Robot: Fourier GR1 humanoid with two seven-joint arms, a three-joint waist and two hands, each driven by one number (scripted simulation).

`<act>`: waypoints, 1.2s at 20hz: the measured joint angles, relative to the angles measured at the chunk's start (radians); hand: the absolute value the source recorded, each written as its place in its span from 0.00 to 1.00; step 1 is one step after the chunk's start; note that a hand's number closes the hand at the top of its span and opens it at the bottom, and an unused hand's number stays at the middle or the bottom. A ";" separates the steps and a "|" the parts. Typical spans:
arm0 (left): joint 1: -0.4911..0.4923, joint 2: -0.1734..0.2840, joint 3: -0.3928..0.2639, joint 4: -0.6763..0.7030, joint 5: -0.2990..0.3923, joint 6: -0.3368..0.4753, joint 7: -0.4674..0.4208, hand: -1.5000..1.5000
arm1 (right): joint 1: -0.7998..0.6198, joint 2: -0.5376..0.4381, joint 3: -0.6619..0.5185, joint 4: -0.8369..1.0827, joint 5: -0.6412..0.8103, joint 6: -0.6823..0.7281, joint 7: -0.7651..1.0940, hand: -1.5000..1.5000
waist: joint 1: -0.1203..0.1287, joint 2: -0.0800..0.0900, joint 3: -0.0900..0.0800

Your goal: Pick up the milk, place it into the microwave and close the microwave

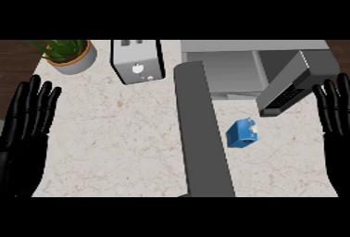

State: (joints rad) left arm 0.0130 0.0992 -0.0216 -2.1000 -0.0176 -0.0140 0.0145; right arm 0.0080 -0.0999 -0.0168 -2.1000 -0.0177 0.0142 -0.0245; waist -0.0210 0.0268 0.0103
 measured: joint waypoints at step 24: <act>0.562 -0.055 -0.327 -0.206 -0.003 0.250 -0.233 0.00 | 0.300 -0.035 0.092 -0.268 -0.121 0.249 0.052 0.00 | 0.025 -0.031 -0.010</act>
State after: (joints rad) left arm 0.5751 0.0443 -0.3487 -2.3062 -0.0208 0.2355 -0.2182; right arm 0.3076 -0.1350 0.0749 -2.3681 -0.1390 0.2631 0.0275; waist 0.0038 -0.0040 -0.0001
